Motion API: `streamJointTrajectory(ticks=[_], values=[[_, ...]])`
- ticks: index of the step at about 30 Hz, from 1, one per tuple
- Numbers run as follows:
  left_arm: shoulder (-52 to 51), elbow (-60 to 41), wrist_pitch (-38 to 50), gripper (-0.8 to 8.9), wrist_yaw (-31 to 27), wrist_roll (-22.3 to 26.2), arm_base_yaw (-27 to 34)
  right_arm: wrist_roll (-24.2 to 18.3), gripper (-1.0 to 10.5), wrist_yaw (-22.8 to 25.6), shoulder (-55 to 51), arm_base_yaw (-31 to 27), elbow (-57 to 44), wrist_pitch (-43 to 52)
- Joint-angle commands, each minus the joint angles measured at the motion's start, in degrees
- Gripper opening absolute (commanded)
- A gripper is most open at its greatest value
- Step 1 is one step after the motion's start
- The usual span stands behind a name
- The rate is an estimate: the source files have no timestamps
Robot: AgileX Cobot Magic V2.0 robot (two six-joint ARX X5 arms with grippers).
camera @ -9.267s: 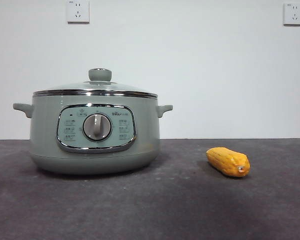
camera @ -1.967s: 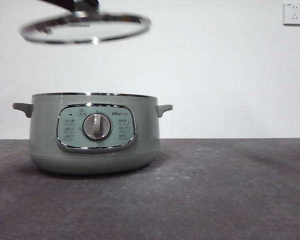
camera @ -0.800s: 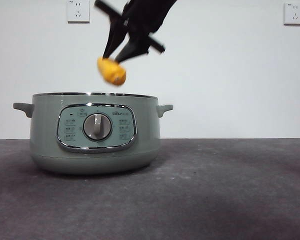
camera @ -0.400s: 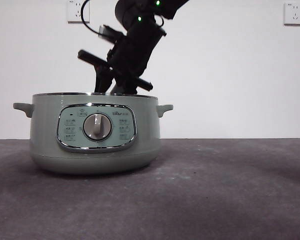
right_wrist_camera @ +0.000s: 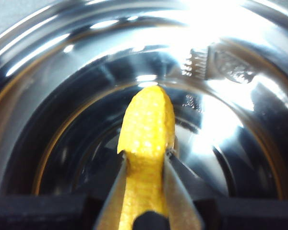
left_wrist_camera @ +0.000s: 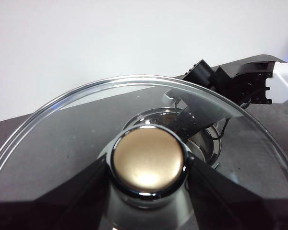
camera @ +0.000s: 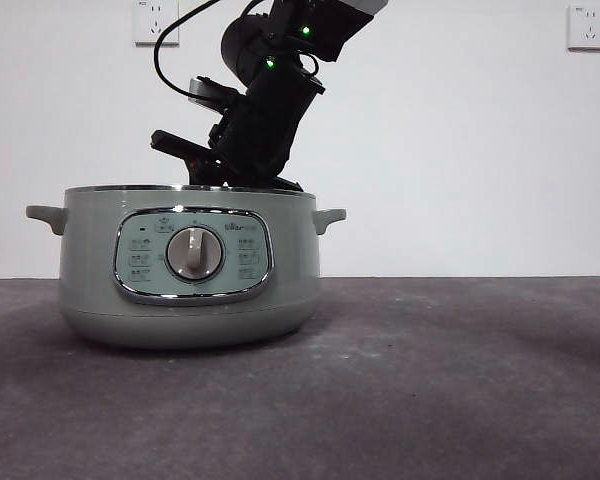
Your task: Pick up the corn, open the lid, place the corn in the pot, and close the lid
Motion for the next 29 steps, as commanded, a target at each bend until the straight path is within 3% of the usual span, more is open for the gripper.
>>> streamJointTrajectory(ticks=[1,5,8,10,23,29], values=[[-0.55,0.37,2.27,-0.08,0.31,-0.28,-0.07,-1.14,-0.2,0.09,1.73,0.37,0.09,-0.90],[-0.55,0.37,1.99,-0.08,0.33,-0.35,-0.07,-1.07,0.5,-0.02,1.75,0.39,0.09,-1.40],[-0.55,0.37,1.99,-0.08,0.33,-0.59,-0.07,-1.09,2.6,-0.02,1.75,0.37,0.09,-1.92],[-0.55,0.37,2.01,-0.08,0.35,-0.70,-0.07,-1.07,3.3,-0.57,1.75,0.37,0.09,-2.14],[-0.13,0.37,2.29,-0.08,0.28,-0.68,-0.07,-0.50,3.3,-0.35,-1.07,0.33,2.25,-4.04],[1.99,0.37,3.39,-0.08,0.48,-0.61,-0.07,-0.94,3.3,4.57,-8.26,0.31,5.07,-9.75]])
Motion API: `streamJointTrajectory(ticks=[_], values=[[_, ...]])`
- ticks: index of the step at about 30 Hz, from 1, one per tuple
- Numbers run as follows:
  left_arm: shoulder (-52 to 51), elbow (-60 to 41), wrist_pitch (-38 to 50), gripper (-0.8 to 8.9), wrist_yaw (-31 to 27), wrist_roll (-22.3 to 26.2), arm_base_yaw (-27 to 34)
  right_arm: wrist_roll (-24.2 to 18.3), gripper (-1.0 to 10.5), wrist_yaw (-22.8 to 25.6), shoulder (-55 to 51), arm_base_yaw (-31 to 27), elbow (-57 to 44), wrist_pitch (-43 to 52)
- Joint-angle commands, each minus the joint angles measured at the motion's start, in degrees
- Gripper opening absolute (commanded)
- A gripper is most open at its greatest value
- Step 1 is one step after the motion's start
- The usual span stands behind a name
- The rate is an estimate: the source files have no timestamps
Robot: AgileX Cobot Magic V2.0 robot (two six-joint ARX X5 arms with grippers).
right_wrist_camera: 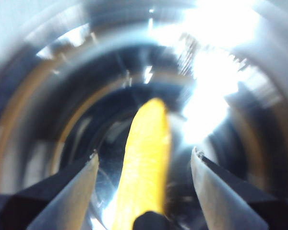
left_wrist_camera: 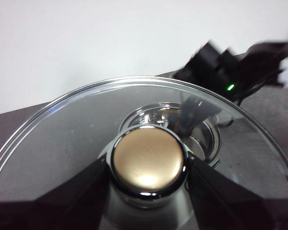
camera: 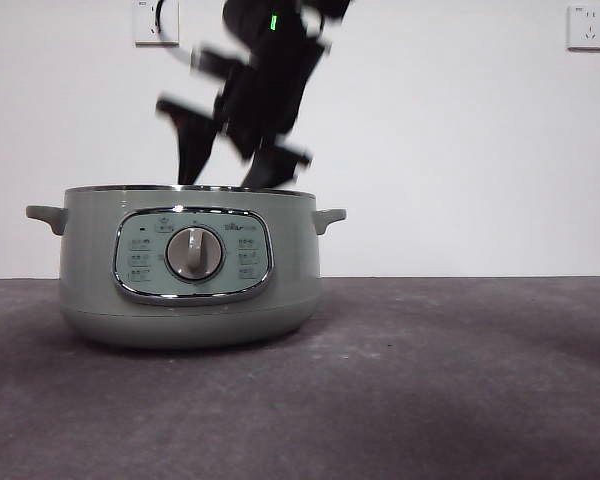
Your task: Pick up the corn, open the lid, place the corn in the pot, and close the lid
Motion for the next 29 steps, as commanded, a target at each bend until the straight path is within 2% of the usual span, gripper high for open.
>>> streamJointTrajectory(ticks=[1,9,15,22,29], values=[[0.81,0.37,4.11,-0.08,0.44,-0.44,-0.07,-0.22,3.2,3.89,-5.92,0.07,1.49,-3.06],[7.45,0.37,9.35,-0.08,0.55,1.42,-0.09,-3.02,3.1,13.57,-17.16,0.02,1.49,-15.43],[15.91,0.37,15.61,-0.08,3.45,1.40,-1.51,-3.39,3.1,19.28,-25.05,-0.04,1.49,-24.35],[27.06,0.37,23.28,-0.08,5.05,1.44,-3.74,-3.39,3.1,20.41,-34.27,-0.02,1.42,-34.95],[36.46,0.37,30.75,-0.08,4.98,2.45,-6.38,-2.78,3.1,20.00,-45.64,0.00,0.72,-35.06]])
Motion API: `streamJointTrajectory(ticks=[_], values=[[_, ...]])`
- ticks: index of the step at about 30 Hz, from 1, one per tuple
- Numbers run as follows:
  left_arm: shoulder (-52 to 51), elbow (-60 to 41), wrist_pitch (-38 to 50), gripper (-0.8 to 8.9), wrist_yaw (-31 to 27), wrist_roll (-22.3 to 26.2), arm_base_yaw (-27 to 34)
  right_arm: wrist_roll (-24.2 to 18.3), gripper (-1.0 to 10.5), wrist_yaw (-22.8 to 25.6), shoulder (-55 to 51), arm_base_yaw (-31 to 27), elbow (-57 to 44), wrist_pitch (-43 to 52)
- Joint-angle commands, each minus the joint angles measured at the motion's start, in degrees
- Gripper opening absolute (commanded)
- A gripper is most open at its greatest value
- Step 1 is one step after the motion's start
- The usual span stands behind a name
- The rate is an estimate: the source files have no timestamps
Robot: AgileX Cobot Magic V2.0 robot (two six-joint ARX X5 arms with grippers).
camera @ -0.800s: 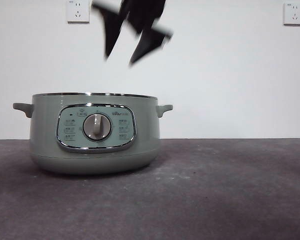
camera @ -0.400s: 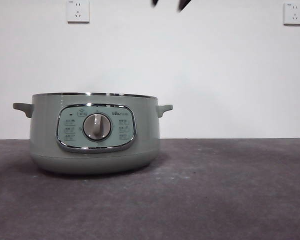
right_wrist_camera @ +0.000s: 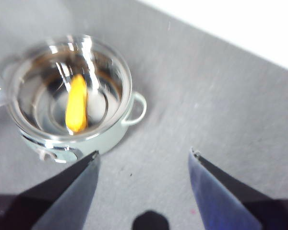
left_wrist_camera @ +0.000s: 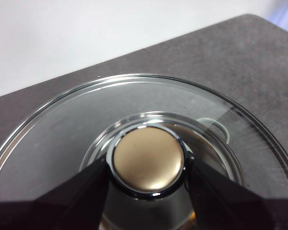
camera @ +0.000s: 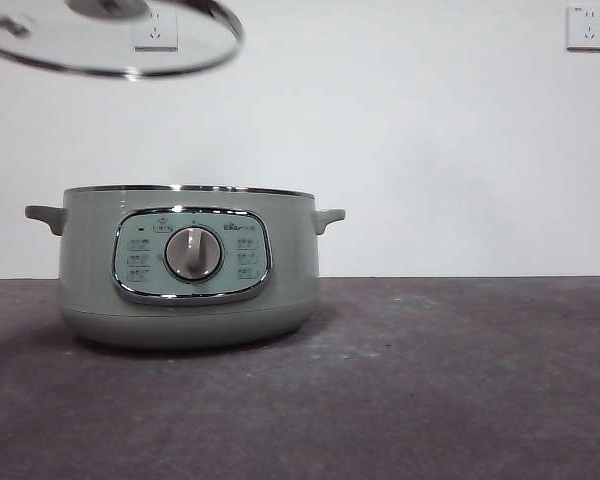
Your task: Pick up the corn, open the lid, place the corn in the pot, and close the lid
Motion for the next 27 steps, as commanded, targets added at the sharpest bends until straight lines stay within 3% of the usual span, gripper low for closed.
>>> streamJointTrajectory(ticks=[1,8,15,22,27], values=[[2.05,0.37,4.81,-0.08,0.63,1.09,-1.01,0.44,3.1,-0.09,-5.29,0.04,-0.42,-1.36],[9.64,0.37,8.94,-0.08,0.63,1.11,-3.26,1.51,3.1,-4.04,-15.37,0.09,-1.70,-1.42],[14.84,0.37,11.72,-0.08,0.09,1.11,-6.01,3.04,3.1,-4.70,-25.90,0.09,-12.39,-1.42],[18.16,0.37,11.89,-0.08,-1.31,1.20,-6.51,5.75,3.1,-2.93,-35.26,0.09,-23.78,-1.42],[18.51,0.35,11.61,-0.08,-1.31,1.57,-6.51,6.03,3.1,0.52,-38.14,0.09,-25.53,-1.42]])
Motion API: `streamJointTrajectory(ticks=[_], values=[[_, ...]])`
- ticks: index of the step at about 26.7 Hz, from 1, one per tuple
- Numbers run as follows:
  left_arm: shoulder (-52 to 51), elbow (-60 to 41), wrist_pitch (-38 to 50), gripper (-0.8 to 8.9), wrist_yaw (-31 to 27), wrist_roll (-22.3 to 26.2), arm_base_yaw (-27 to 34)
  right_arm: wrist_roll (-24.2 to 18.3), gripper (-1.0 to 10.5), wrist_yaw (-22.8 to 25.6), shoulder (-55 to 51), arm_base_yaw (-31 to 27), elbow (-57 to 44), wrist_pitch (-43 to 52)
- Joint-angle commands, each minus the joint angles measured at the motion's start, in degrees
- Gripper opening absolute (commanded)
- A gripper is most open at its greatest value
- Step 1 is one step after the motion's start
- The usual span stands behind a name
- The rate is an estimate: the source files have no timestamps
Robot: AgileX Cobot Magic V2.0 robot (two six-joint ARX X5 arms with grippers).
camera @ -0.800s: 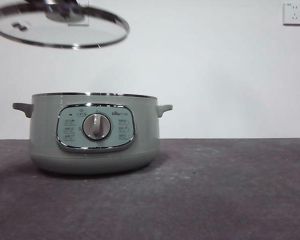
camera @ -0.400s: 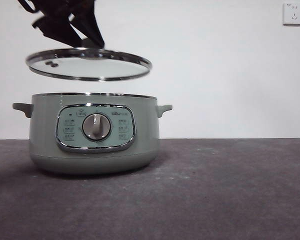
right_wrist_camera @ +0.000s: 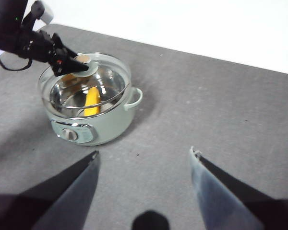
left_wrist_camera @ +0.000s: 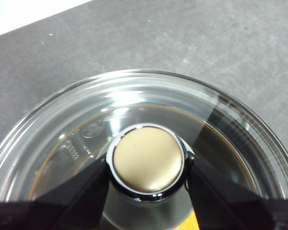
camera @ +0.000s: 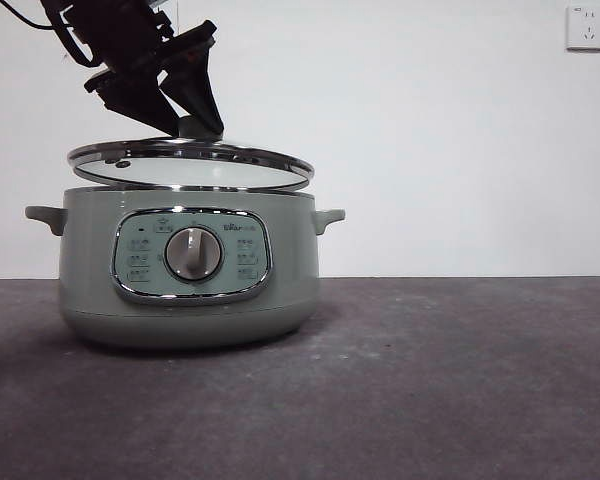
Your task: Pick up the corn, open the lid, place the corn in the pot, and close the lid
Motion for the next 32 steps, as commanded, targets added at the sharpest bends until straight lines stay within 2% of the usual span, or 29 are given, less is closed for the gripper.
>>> streamJointTrajectory(ticks=[1,16,22,25,28,29,31,32], values=[[-0.31,0.35,1.79,-0.08,0.68,0.74,-0.02,0.66,3.1,1.57,-0.11,0.04,-0.50,-1.42],[-0.07,-4.00,0.68,-0.08,0.31,0.79,0.02,0.66,3.1,1.57,-0.11,0.04,-0.48,-1.42],[0.04,-4.00,-0.48,-0.08,-4.04,1.88,0.00,0.68,3.1,1.55,-0.11,0.04,-0.50,-1.42],[0.04,-4.00,-0.85,-0.08,-3.58,1.99,0.00,0.66,3.1,1.55,-0.11,0.04,-0.50,-1.42],[0.04,-4.00,-2.21,0.09,-0.33,1.92,0.00,0.66,3.1,1.53,-0.11,0.04,-0.50,-1.42],[0.04,-3.98,-2.27,0.75,-0.39,1.53,0.00,0.66,3.1,1.53,-0.11,0.04,-0.50,-1.40],[0.02,-3.85,-2.27,3.21,-0.39,0.76,0.02,0.66,3.1,1.53,-0.11,0.04,-0.50,-1.42],[-0.02,-3.72,-2.27,4.01,-0.37,0.39,0.15,0.66,3.1,1.51,-0.11,0.04,-0.50,-1.40]])
